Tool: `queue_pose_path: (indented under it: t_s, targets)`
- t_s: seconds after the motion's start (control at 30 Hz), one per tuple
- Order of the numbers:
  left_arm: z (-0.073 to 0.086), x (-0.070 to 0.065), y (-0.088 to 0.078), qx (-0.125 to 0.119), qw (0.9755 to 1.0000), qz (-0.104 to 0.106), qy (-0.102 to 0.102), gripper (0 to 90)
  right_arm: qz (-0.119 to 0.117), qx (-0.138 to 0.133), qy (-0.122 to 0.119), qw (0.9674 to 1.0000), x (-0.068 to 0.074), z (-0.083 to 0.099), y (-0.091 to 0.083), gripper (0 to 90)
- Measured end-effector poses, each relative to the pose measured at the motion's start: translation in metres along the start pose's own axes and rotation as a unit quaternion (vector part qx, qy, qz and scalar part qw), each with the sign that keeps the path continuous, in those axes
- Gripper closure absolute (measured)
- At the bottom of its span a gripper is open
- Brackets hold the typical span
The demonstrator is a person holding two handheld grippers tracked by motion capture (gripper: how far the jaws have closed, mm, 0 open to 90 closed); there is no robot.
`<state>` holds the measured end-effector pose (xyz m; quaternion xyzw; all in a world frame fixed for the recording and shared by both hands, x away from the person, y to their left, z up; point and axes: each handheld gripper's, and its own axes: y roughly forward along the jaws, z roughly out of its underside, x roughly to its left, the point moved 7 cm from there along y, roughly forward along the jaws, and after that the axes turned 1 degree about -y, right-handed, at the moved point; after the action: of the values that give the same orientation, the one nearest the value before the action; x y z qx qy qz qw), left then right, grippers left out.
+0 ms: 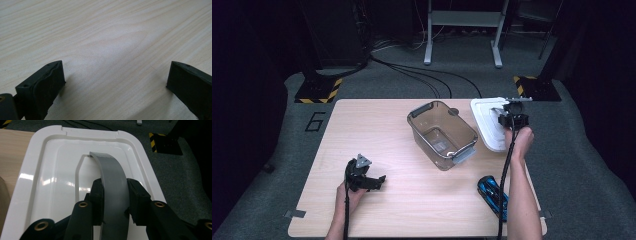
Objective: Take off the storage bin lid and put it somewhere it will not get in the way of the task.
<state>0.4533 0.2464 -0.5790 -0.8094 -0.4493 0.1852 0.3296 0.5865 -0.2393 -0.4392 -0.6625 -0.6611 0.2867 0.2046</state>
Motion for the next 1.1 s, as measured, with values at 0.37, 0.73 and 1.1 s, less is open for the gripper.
queue_pose_path:
  t_s: [0.37,0.73,1.1]
  targets:
    - [0.000,0.000,0.000,-0.001,1.0000,-0.002,-0.001,1.4,0.006,0.023,0.030,0.9993,0.001,0.032,0.038,67.9]
    - [0.000,0.000,0.000,-0.001,1.0000,-0.002,0.000,1.3,0.012,0.046,0.044,0.9979,0.010,0.054,0.064,67.7]
    - [0.000,0.000,0.000,-0.002,1.0000,-0.002,-0.001,1.4,-0.004,0.058,0.053,0.9969,0.013,0.064,0.075,59.2]
